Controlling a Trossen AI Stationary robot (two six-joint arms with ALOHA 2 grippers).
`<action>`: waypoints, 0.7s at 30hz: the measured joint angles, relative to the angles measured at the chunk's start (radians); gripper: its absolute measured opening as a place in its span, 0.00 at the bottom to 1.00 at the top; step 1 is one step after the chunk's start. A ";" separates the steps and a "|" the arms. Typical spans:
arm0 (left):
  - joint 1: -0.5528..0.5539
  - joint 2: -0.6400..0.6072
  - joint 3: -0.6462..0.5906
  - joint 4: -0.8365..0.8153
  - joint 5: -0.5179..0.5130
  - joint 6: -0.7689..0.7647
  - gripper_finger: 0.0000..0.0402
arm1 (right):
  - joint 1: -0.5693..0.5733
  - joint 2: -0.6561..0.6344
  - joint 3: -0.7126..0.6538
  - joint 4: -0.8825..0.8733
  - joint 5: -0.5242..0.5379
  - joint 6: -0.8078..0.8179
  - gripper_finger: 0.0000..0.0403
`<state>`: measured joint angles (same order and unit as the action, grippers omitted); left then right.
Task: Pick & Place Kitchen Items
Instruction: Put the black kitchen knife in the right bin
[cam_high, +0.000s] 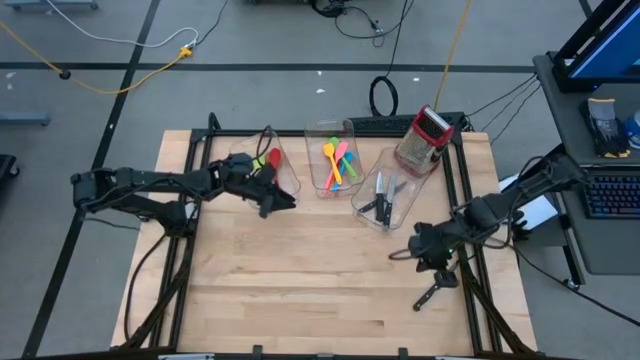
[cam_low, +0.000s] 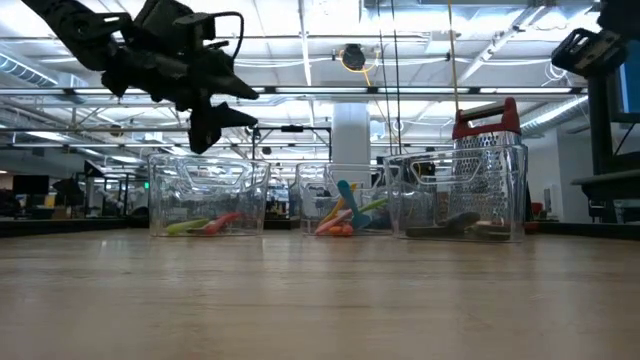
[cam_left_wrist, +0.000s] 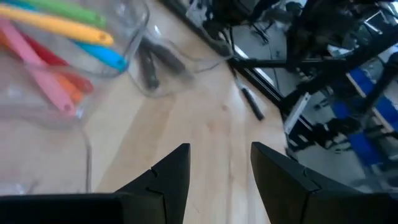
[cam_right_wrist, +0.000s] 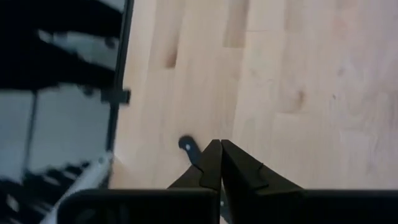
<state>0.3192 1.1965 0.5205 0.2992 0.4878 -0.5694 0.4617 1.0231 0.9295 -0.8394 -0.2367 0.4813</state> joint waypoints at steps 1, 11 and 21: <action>-0.012 0.000 0.000 0.015 -0.021 0.011 0.43 | 0.012 0.009 0.000 0.000 -0.001 -0.031 0.00; -0.186 0.000 0.000 0.249 -0.043 0.182 0.43 | 0.179 0.199 0.000 0.005 -0.002 -0.232 0.00; -0.331 -0.003 0.000 0.284 -0.032 0.226 0.43 | 0.263 0.316 0.000 0.006 0.002 -0.293 0.00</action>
<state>-0.0119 1.1934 0.5209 0.5827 0.4558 -0.3438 0.7251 1.3387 0.9295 -0.8335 -0.2344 0.1886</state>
